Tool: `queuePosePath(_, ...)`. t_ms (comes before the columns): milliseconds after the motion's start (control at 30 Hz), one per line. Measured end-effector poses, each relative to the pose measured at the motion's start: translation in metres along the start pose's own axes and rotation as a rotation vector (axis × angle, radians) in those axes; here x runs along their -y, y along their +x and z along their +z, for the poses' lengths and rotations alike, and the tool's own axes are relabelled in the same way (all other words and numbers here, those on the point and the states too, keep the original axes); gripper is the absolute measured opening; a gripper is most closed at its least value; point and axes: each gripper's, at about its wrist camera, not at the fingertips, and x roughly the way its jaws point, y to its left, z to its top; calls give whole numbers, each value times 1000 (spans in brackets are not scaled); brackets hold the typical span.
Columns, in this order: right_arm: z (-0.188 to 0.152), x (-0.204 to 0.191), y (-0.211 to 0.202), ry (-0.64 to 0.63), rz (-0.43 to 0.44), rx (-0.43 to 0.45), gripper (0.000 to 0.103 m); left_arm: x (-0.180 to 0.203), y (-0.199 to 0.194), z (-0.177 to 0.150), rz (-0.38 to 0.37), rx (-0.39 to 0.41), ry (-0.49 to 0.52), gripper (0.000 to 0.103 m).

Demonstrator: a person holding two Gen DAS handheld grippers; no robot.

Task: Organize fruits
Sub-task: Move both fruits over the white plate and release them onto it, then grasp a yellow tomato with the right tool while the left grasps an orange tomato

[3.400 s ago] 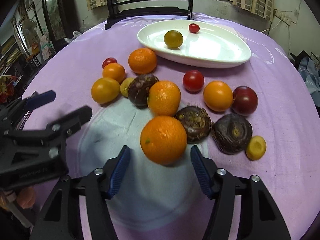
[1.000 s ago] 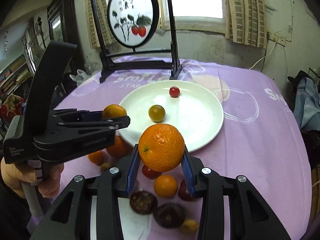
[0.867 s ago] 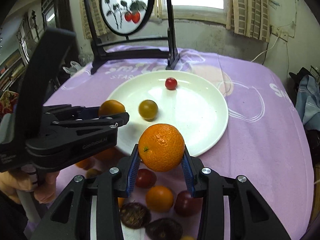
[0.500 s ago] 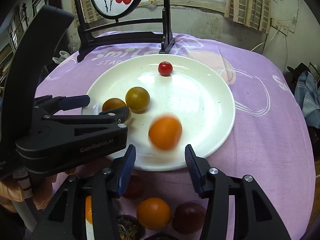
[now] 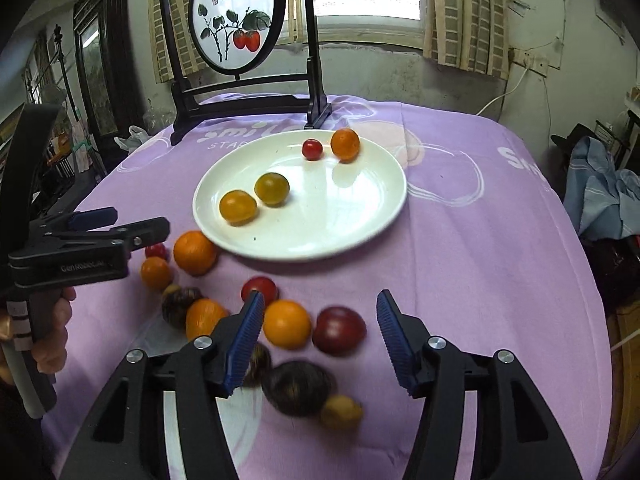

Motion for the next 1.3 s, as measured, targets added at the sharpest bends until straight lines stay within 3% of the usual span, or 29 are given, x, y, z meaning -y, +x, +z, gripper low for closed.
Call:
queuePosePath(333,-64,6,-12,56,-12,-77,59,-19,-6,-52,3,-38,-28,98)
queuePosePath(567,-91,0,-3,91,-43,-136,59,-35,-4,-57,-14,-22,-50,98)
queuePosePath(733,-87,2,9,92,-110,-143,59,-33,-8,-56,-78,-37,-61,98)
queuePosePath(900,-74,-1,25,66,-134,-148,50,-29,-5,-59,-73,-60,-58,98)
queuePosePath(1000,-66,1,31,74,-107,-151,31,-24,1,-62,-88,-95,-40,98)
queuePosePath(1200,-61,3,25,132,-80,-148,29,-21,4,-64,-75,-96,-26,98)
queuePosePath(1300,-59,-3,7,150,-22,-87,29,-19,9,-66,-59,-108,-17,98)
